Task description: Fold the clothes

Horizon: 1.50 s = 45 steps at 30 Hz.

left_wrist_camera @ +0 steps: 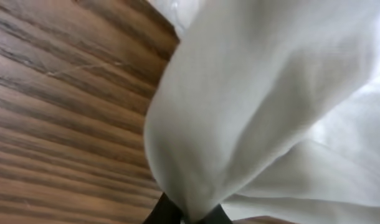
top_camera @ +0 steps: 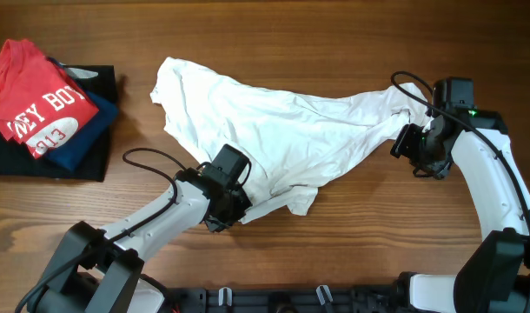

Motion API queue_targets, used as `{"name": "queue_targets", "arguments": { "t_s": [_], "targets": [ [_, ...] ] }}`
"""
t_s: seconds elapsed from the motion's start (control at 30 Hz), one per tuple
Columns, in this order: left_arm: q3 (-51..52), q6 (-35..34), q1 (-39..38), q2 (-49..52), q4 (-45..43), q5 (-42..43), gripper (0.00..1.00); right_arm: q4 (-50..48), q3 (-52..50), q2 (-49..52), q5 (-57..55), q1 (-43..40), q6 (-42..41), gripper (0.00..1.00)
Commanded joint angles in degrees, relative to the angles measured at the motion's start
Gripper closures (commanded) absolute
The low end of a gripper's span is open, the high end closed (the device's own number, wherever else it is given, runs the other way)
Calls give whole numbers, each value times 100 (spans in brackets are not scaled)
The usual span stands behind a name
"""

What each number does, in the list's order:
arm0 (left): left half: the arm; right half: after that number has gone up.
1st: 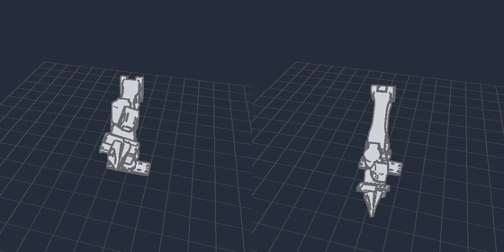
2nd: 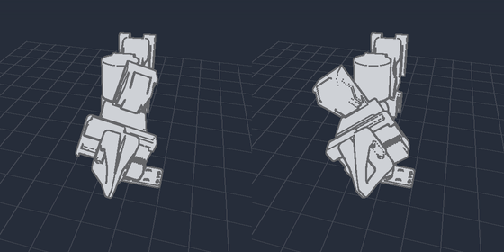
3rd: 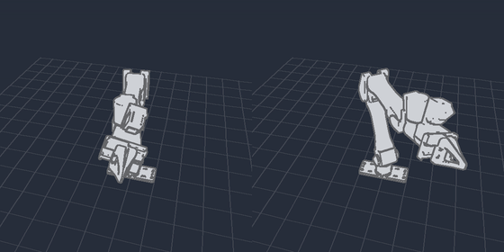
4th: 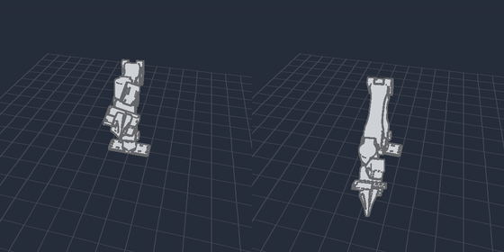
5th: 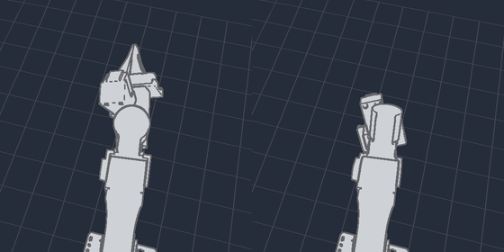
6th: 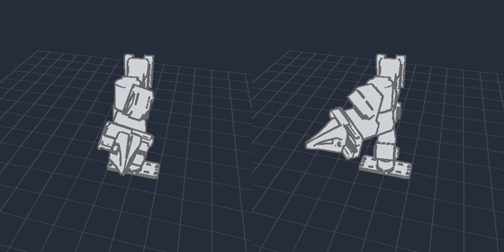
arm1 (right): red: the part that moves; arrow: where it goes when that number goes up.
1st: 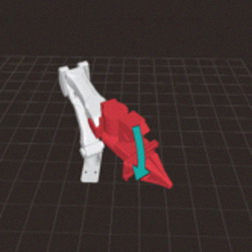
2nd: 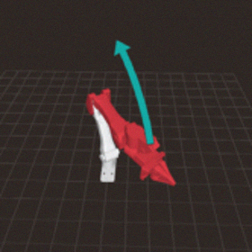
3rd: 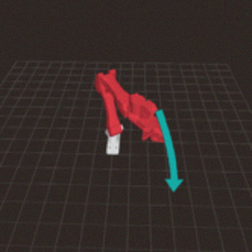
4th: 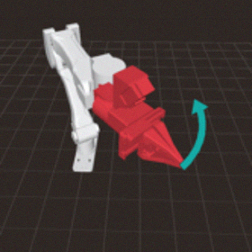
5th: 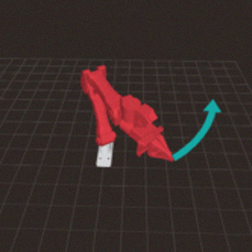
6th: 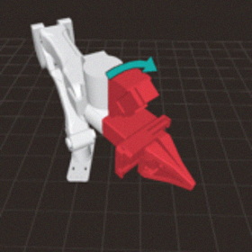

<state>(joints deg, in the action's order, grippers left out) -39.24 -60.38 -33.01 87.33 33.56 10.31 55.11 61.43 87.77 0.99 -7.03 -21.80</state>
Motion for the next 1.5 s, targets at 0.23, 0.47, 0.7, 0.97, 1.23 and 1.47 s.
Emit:
{"name": "queue_targets", "arguments": {
  "t_s": [0.23, 0.47, 0.7, 0.97, 1.23, 1.47],
  "targets": [
    [87, 800, 1757, -1598, 979, -1408, 96, 214, 17, -44, -461, -13, 68, 32],
    [90, 1246, 2863, -2594, 1263, -1335, 96, 7, -407, -22, 192, -11, 190, 33],
    [90, 1246, 2863, -2426, 1257, -1338, 96, -151, -461, 0, 1034, 927, 1104, 33],
    [90, 1244, 2863, -2426, 1276, -1338, 96, -369, -533, 282, 323, 1115, 813, 59],
    [90, 1246, 2863, -2426, 1281, -1338, 96, -901, 339, 343, -1320, 852, -649, 96],
    [90, 1246, 2863, -2426, 1344, -1340, 96, -739, 1528, 551, -1685, 256, 11, 28]
  ]
}}
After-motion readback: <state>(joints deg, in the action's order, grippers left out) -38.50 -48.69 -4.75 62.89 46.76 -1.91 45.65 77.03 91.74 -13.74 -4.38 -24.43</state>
